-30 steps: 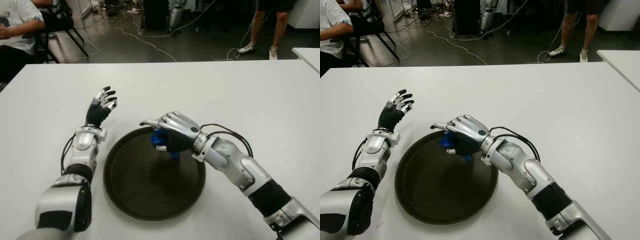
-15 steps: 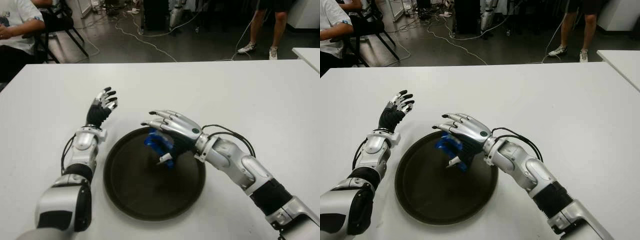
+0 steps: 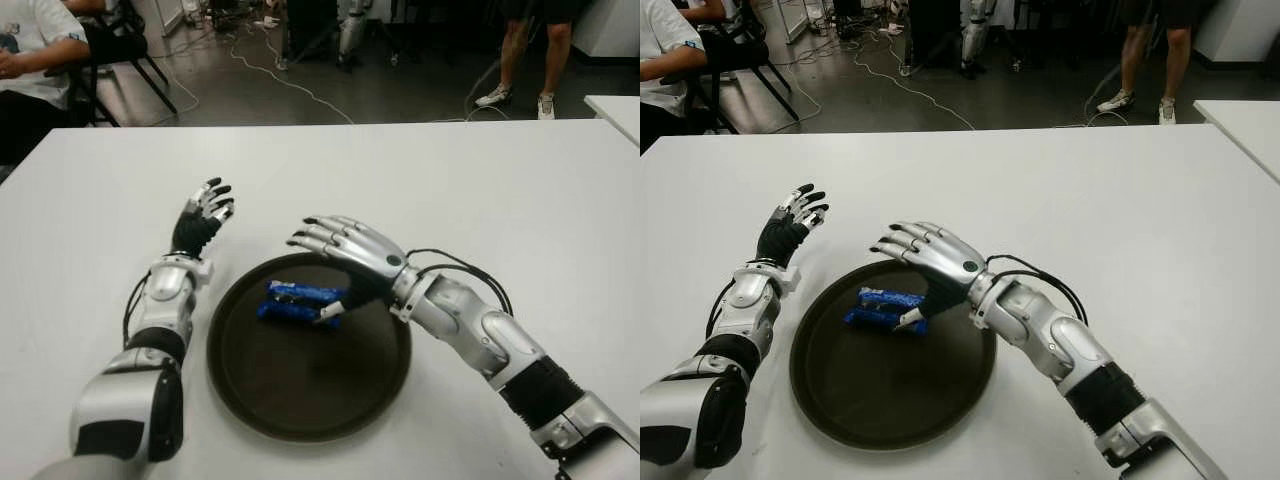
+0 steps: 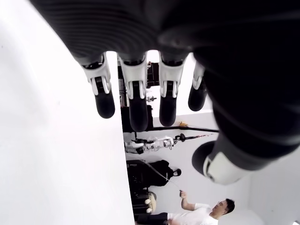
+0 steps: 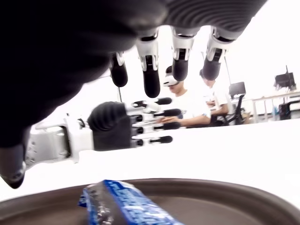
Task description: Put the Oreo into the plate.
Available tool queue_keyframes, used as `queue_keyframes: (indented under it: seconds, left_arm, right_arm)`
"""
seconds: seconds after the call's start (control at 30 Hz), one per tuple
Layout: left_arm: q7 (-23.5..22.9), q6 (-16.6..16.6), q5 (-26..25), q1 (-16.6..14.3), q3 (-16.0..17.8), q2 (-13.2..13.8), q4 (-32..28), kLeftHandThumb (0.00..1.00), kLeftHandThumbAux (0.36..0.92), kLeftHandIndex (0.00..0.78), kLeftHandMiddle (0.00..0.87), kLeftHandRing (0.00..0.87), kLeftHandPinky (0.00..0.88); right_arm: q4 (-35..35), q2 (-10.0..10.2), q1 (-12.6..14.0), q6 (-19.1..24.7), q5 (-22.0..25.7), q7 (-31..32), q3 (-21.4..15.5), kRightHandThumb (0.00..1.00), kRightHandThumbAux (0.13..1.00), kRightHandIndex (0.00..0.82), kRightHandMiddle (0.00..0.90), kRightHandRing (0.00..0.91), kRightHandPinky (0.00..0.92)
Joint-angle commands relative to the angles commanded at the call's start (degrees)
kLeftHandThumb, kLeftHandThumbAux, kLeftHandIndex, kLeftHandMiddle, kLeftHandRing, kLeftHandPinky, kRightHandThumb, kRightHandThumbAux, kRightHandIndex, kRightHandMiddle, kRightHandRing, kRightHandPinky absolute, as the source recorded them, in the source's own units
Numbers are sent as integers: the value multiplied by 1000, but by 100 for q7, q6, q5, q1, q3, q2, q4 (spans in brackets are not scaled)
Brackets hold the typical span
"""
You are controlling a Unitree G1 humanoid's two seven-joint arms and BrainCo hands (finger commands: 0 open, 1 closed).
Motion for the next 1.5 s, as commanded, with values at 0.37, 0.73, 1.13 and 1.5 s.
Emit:
queue_keyframes:
  seconds: [0.37, 0.73, 1.13, 1.5]
  left_arm:
    - [-21, 13, -34, -2, 82, -24, 31, 239, 647, 106, 179, 167, 172]
    - [96, -94, 126, 21, -36, 0, -64, 229, 631, 112, 184, 174, 163]
    - [206, -51, 162, 4, -122, 9, -66, 197, 648, 101, 176, 169, 179]
    - [151, -19, 112, 2, -144, 10, -57, 215, 647, 115, 185, 184, 206]
  right_arm:
    - [50, -55, -84, 92, 4, -91, -140, 0, 477, 0, 0, 0, 0]
    - [-37, -430, -229, 102, 369, 156, -731, 0, 500, 0, 0, 0, 0]
    - [2300, -552, -1008, -234, 950, -729, -1368, 0, 463, 0, 1, 0, 14]
    - [5219, 40, -1782, -718, 1714, -1740, -1875, 0, 510, 28, 100, 92, 91]
